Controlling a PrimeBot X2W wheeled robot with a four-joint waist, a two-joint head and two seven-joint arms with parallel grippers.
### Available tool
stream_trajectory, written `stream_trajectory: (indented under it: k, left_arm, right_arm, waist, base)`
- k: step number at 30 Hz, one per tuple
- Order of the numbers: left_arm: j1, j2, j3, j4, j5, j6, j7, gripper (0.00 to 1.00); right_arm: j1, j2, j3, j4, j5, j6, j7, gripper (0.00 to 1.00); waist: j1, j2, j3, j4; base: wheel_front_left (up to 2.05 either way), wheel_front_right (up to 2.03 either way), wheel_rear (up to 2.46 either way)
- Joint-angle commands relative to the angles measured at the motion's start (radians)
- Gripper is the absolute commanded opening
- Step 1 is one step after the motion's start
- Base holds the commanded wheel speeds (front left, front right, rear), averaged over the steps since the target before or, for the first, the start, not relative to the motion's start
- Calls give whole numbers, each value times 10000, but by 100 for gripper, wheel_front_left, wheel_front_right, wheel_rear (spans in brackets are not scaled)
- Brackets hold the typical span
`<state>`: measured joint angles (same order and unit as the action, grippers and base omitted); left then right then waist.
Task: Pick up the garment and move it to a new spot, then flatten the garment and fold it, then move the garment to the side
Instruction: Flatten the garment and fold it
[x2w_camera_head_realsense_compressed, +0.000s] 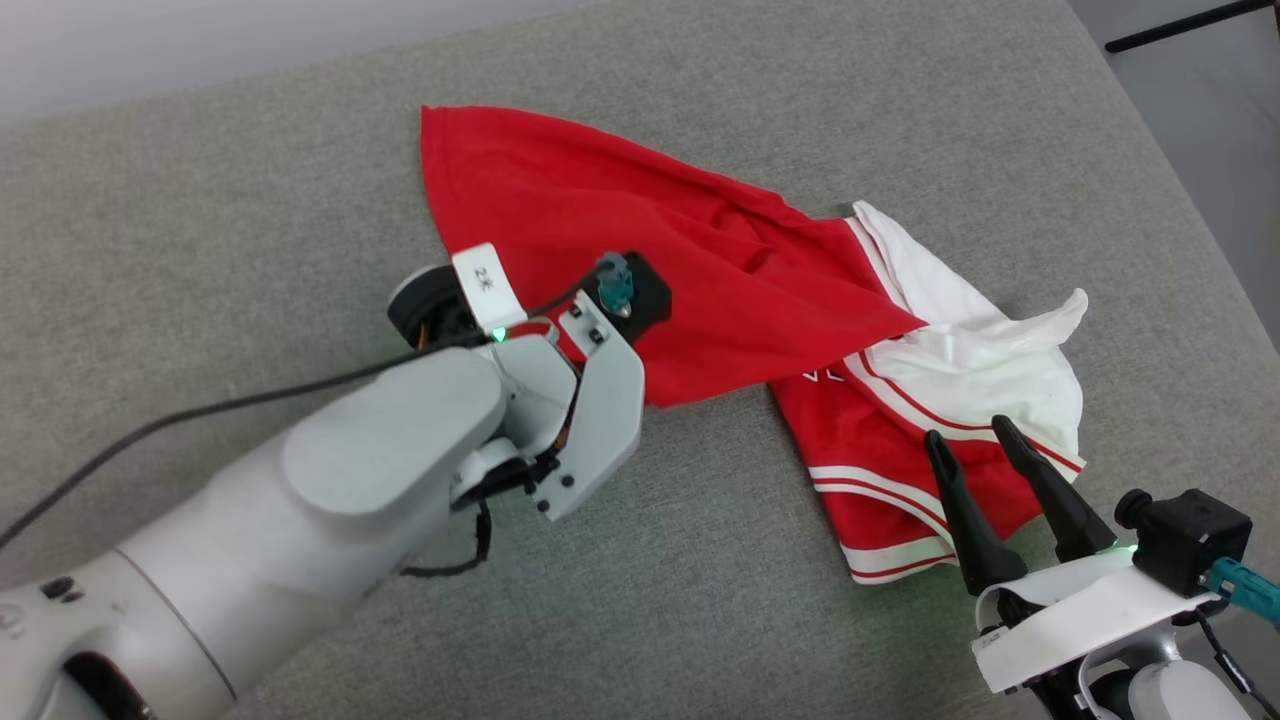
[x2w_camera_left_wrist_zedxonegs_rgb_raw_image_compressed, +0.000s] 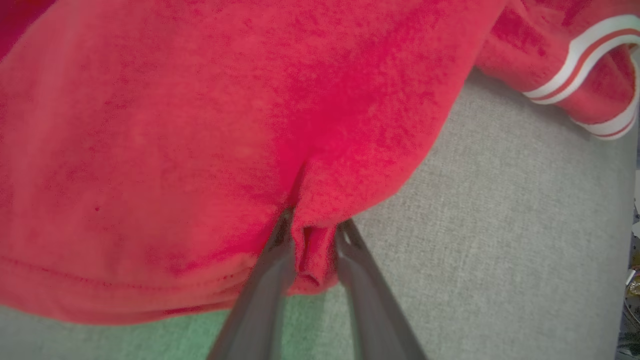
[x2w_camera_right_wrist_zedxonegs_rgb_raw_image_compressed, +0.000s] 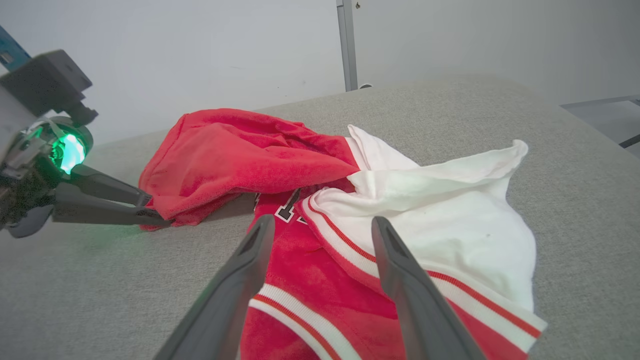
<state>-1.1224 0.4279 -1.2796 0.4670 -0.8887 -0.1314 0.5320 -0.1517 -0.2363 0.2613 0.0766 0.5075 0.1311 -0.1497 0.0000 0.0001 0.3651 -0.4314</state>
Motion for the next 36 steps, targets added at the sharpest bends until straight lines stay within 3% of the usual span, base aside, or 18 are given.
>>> stream_trajectory:
  k: [1,9,15,24,27,28,29,30,31,36]
  left_arm:
    - [-133,40,-10,83,-94,16,-77,0]
    - [-1295,1009,-3,107,830,16,-7,0]
    - [-2555,1738,-5,1023,1768,18,-786,0]
    - [-3700,1940,0,3032,3393,19,-2626,0]
    - [-3653,1673,-15,3795,3227,19,-3185,0]
    - [-3509,1523,-9,3956,3099,18,-3279,26]
    - [-3371,1417,-12,4060,3075,18,-3312,68]
    - [-3371,1417,-12,4060,3075,18,-3312,68]
    - [-3236,1335,-9,4135,2991,18,-3278,100]
    - [-2733,1006,-3,3922,2309,18,-2884,100]
  right_arm:
    - [-22,-31,-55,42,105,-7,-70,100]
    - [157,12,-122,28,71,-7,-31,100]
    - [125,-7,-77,-118,83,-7,24,100]
    - [-55,-97,-1,-248,115,-7,47,100]
    - [-48,-119,-49,-232,100,-7,55,100]
    - [-37,-113,-59,-234,92,-7,80,100]
    - [-32,-112,-70,-250,83,-7,102,100]
    - [-32,-112,-70,-250,83,-7,102,100]
    - [-24,-124,-89,-270,74,-7,132,100]
    - [124,-272,-272,-394,-42,-7,281,100]
  waist:
    - [0,-1,-23,37]
    - [0,-1,-123,207]
    - [0,-1,-16,236]
    - [0,-1,322,92]
    - [0,-1,343,174]
    - [0,-1,331,230]
    - [0,-1,315,294]
    - [0,-1,315,294]
    - [0,-1,287,379]
    - [0,-1,-24,940]
  base:
    - [0,0,0]
    - [0,0,0]
    - [0,0,0]
    - [0,0,0]
    - [0,0,0]
    - [0,0,0]
    - [0,0,0]
    - [0,0,0]
    - [0,0,0]
    - [0,0,0]
